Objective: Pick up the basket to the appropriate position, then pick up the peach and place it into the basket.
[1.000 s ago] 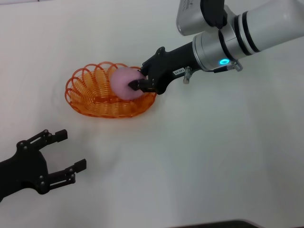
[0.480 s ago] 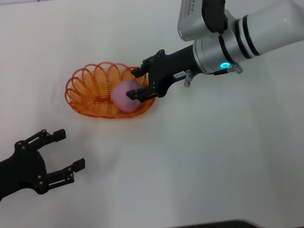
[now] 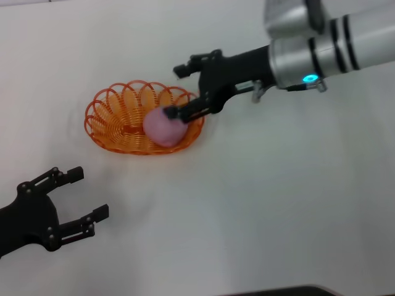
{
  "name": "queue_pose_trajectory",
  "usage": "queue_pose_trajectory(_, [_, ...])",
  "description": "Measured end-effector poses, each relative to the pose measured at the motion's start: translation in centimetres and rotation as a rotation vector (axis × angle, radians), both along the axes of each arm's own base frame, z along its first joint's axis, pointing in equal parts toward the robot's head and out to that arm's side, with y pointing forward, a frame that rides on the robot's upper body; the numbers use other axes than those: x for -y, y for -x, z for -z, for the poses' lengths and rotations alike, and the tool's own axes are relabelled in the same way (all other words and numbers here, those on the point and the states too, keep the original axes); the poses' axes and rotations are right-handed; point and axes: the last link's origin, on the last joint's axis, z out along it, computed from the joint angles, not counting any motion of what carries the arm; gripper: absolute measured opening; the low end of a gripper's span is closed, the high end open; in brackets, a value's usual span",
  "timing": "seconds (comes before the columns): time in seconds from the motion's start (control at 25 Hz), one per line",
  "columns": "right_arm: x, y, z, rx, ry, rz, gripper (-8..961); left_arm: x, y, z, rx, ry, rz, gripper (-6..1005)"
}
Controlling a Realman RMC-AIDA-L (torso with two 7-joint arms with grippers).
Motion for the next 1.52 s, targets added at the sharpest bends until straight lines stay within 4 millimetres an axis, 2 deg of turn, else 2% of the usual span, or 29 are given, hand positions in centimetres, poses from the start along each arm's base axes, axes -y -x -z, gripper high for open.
queue_pose_trajectory(0.12, [0.5, -1.1, -2.2, -0.052, -0.044, 0.010, 945, 0.0, 0.0, -0.1, 0.001, -0.003, -0.003, 873])
queue_pose_trajectory(0.16, [0.5, -1.1, -2.2, -0.052, -0.044, 0.010, 949, 0.0, 0.0, -0.1, 0.001, -0.003, -0.003, 873])
queue_pose_trajectory(0.28, [1.7, -3.5, -5.8, -0.095, -0.091, 0.016, 954, 0.2, 0.0, -0.2, 0.010, 0.001, 0.003, 873])
queue_pose_trajectory(0.36, [2.3, -4.8, -7.2, -0.105, -0.113, 0.024, 955, 0.3, -0.1, -0.2, 0.012, 0.004, 0.005, 873])
queue_pose_trajectory(0.52, [4.2, -7.2, -8.7, -0.120, -0.133, 0.009, 955, 0.5, 0.0, -0.2, 0.015, 0.011, 0.005, 873])
queue_pose_trajectory(0.8, [7.3, -9.5, -7.7, -0.131, -0.130, -0.005, 955, 1.0, 0.1, 0.0, 0.020, 0.018, -0.003, 872])
queue_pose_trajectory(0.96, [8.7, -11.1, -5.6, -0.122, -0.094, 0.021, 955, 1.2, 0.1, 0.2, 0.017, 0.034, -0.005, 872])
queue_pose_trajectory(1.2, [8.9, -11.6, -4.5, -0.094, -0.075, 0.035, 955, 1.4, 0.3, 0.3, 0.014, 0.042, -0.011, 872])
queue_pose_trajectory(1.52, [8.5, -11.6, -4.4, -0.075, -0.082, 0.040, 955, 1.6, 0.4, 0.4, 0.015, 0.042, -0.019, 872])
